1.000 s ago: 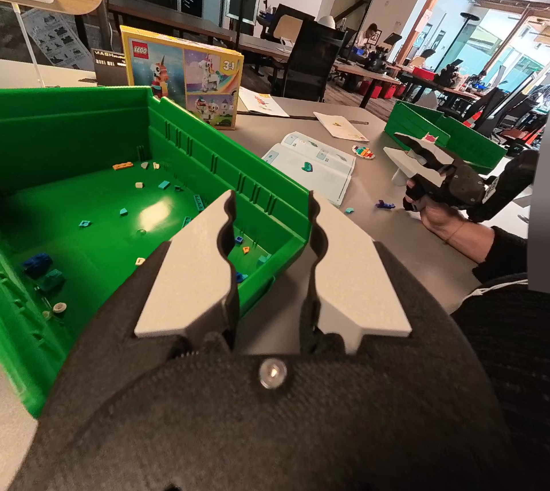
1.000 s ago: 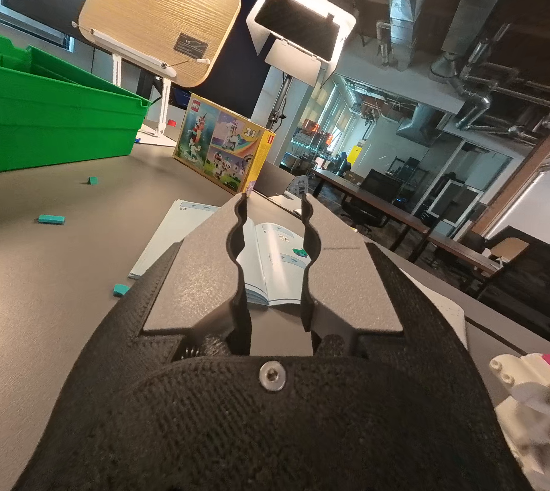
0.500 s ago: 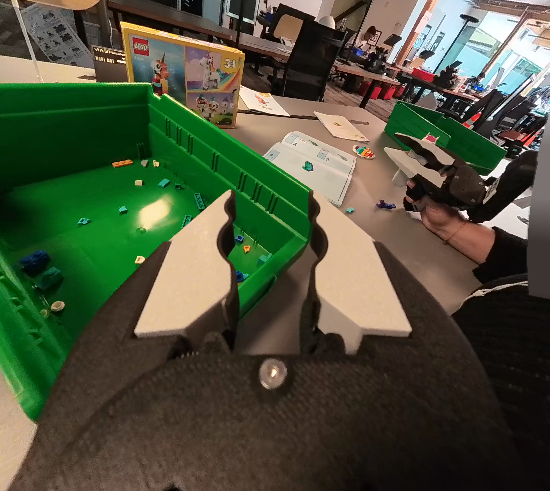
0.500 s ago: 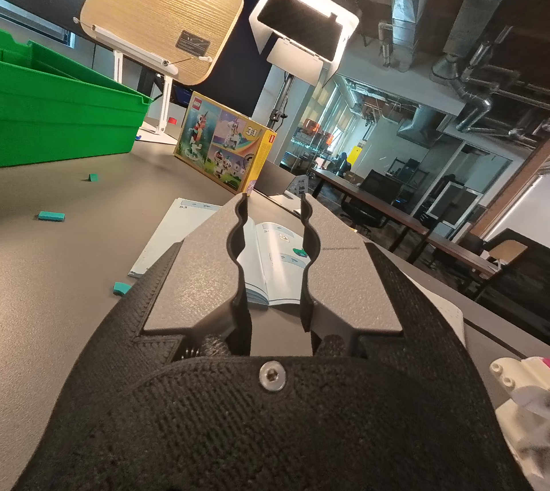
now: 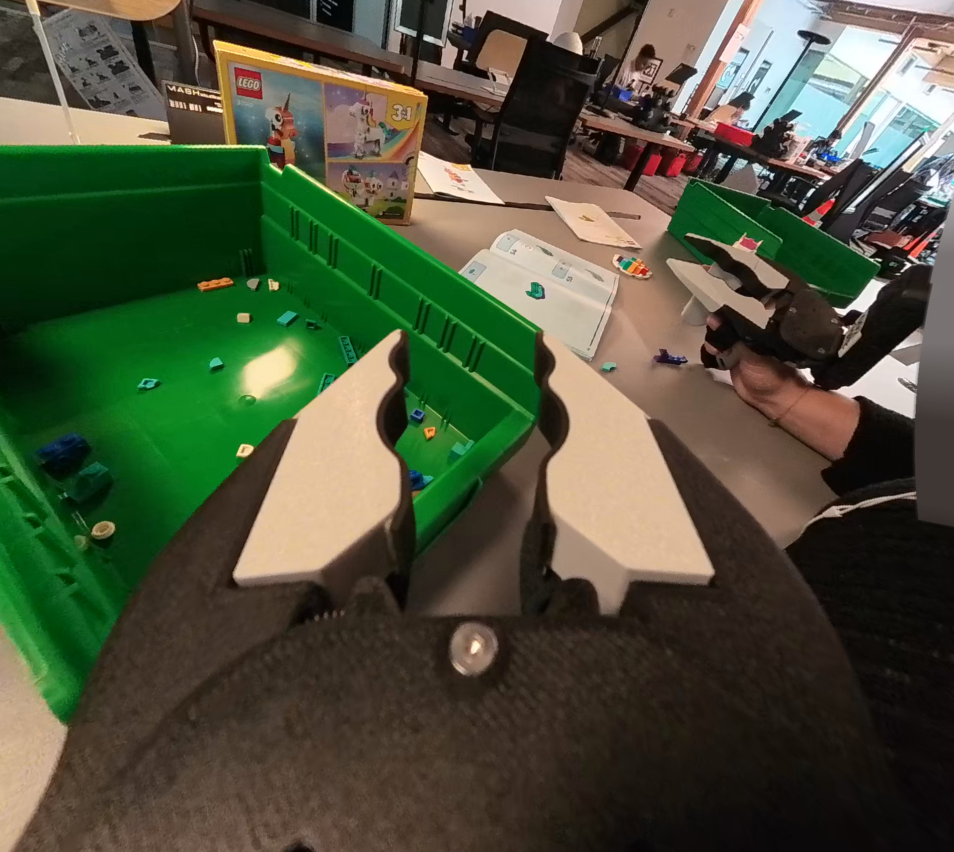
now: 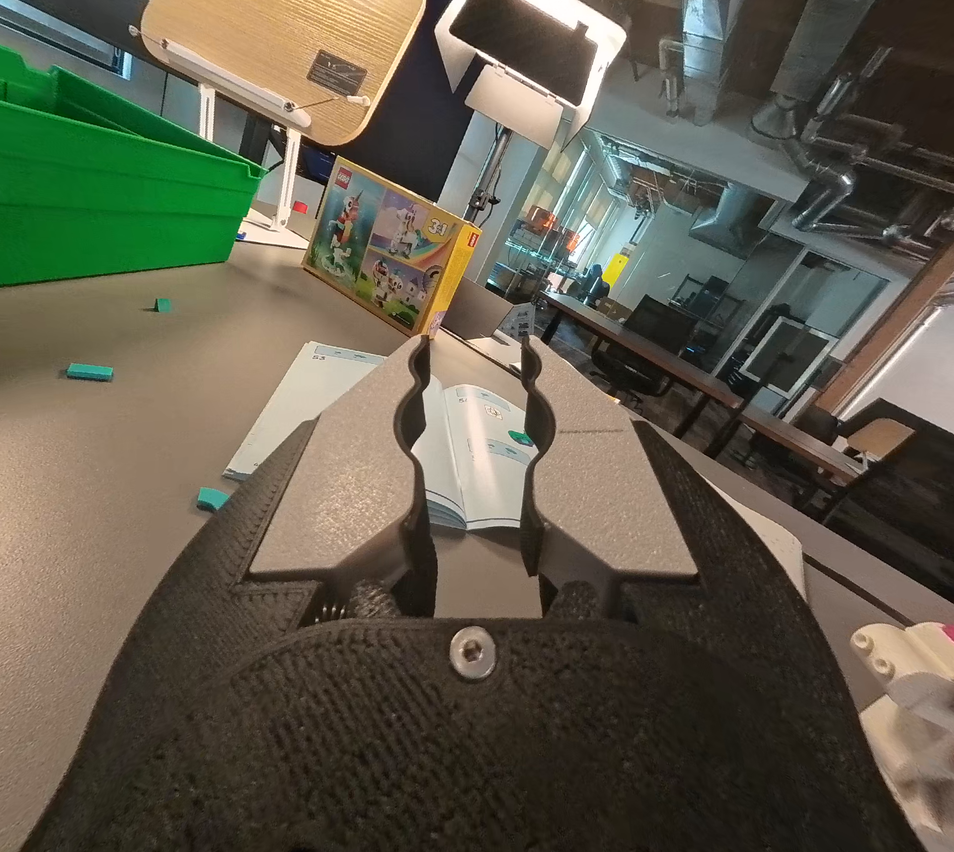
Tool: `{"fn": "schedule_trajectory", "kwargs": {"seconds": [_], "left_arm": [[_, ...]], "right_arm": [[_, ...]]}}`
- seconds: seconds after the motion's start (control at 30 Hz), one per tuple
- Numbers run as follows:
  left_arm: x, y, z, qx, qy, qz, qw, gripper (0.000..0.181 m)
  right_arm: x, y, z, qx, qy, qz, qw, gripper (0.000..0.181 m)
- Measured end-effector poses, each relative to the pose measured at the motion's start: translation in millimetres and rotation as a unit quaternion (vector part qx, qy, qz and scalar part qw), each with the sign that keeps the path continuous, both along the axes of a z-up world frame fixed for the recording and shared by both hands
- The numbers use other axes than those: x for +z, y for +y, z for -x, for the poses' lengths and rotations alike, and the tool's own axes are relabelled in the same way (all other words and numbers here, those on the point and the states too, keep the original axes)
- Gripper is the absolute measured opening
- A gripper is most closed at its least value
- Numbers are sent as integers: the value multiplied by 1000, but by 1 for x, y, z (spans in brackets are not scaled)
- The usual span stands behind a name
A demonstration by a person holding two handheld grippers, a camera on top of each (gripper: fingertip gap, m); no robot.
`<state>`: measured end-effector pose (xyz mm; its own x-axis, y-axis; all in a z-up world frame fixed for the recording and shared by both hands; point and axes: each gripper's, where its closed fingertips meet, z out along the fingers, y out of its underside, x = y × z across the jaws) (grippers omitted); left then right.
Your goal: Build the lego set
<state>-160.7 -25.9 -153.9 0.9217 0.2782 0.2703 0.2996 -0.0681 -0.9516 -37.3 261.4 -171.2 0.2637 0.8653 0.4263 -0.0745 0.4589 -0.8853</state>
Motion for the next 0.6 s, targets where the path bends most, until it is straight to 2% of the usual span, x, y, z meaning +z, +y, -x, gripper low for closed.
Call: {"fn": "schedule_trajectory", "kwargs": {"seconds": [0.6], "left_arm": [[8, -4, 8, 16, 13, -3, 1000, 47]], "right_arm": [[0, 0, 0, 0, -1, -1, 1000, 33]]}}
